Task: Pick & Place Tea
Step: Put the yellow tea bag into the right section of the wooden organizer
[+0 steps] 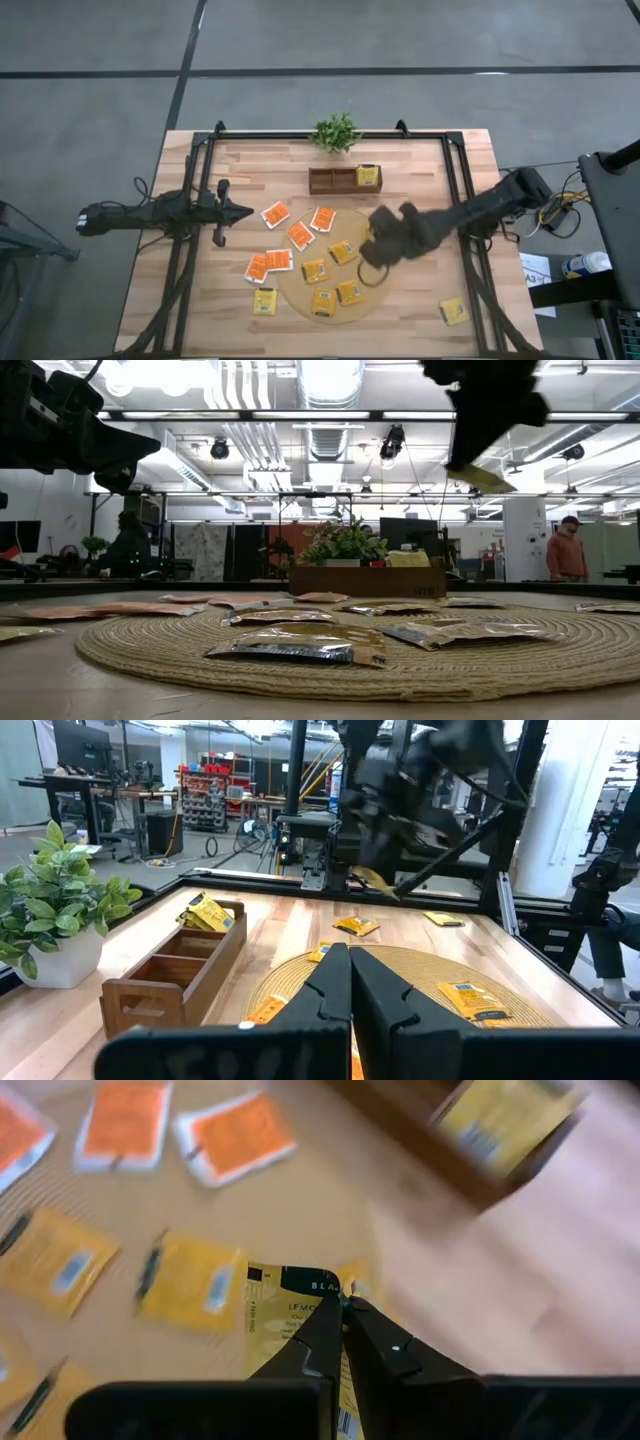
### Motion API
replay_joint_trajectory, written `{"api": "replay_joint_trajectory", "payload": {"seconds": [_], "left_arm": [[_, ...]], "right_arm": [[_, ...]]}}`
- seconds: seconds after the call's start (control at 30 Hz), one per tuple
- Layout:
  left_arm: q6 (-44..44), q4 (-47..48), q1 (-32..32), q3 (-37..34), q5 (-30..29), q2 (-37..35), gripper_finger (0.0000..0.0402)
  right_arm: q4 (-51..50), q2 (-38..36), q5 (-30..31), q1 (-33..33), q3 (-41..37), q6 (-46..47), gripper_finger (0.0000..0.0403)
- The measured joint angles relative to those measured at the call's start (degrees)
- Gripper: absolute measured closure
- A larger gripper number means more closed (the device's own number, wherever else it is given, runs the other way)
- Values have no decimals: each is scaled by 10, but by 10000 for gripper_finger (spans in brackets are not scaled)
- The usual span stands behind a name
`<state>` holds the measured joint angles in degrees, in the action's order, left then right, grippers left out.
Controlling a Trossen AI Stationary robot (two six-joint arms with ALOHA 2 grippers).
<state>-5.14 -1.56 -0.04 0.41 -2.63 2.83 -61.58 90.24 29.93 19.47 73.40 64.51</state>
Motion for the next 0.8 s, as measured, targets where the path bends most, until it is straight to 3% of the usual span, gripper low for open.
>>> {"api": "replay_joint_trajectory", "payload": {"seconds": [0.43, 0.63, 0.8], "left_arm": [[0, 0, 0, 0, 0, 0, 402], [0, 0, 0, 0, 0, 0, 402], [0, 0, 0, 0, 0, 0, 402]], "right_arm": [[50, -31, 38, -252, -4, -240, 390], [138, -31, 34, -307, -18, -314, 390], [158, -26, 33, -320, -24, -312, 390]]}}
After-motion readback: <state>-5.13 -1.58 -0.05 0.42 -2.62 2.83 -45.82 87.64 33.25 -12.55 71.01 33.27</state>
